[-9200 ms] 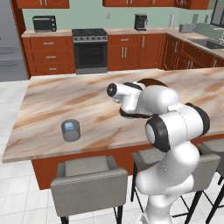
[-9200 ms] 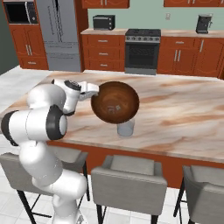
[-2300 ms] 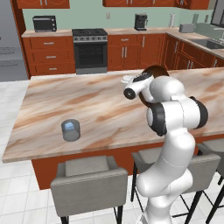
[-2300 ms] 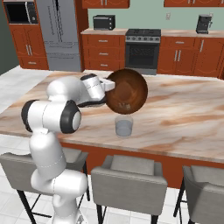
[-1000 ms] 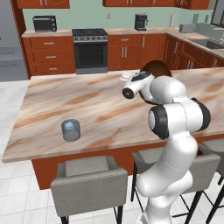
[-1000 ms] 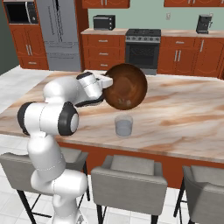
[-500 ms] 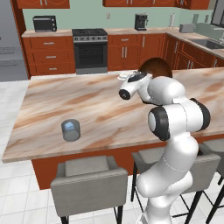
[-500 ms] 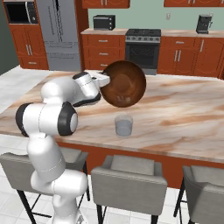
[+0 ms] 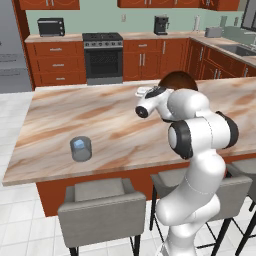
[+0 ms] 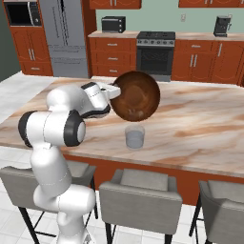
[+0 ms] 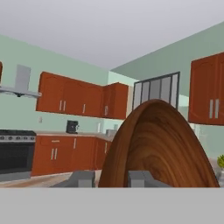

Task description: There are four ice cubes in the ice bowl. Place two ice cubes in each glass of water.

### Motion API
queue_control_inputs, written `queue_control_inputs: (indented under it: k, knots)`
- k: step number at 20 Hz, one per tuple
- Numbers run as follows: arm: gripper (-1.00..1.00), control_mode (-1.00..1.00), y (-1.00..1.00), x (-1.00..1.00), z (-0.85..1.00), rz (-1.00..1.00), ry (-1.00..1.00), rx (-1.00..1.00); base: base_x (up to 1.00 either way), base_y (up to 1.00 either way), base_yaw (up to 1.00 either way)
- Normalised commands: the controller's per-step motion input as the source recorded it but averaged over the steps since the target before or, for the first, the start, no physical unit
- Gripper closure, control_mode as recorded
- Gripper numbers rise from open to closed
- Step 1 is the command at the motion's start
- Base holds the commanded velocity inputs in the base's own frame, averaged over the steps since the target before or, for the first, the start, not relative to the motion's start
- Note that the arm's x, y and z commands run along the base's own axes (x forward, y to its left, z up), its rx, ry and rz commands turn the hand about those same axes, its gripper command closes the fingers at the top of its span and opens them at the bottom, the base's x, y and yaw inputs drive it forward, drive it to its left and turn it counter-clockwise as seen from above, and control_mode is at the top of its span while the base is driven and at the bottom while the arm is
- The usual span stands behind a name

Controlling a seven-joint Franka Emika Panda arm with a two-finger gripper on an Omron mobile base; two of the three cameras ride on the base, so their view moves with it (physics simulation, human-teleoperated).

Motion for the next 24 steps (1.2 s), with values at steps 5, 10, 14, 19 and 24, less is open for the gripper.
queue_control_inputs:
  k: [5, 10, 14, 19, 24]
  knots:
    - [1.0, -1.0, -0.16, 0.0, -0.2, 0.0, -0.07, 0.04, 0.0, 0.0, 0.0]
    - [1.0, -1.0, -0.01, 0.0, -0.3, 0.0, -0.1, 0.01, 0.0, 0.0, 0.0]
    - [1.0, -1.0, 0.0, 0.0, -0.3, 0.0, -0.16, 0.02, 0.0, 0.0, 0.0]
    - [1.0, -1.0, 0.0, 0.0, -0.3, 0.0, -0.2, 0.04, 0.0, 0.0, 0.0]
    - [1.0, -1.0, -0.07, 0.0, -0.32, 0.0, -0.31, 0.12, 0.0, 0.0, 0.0]
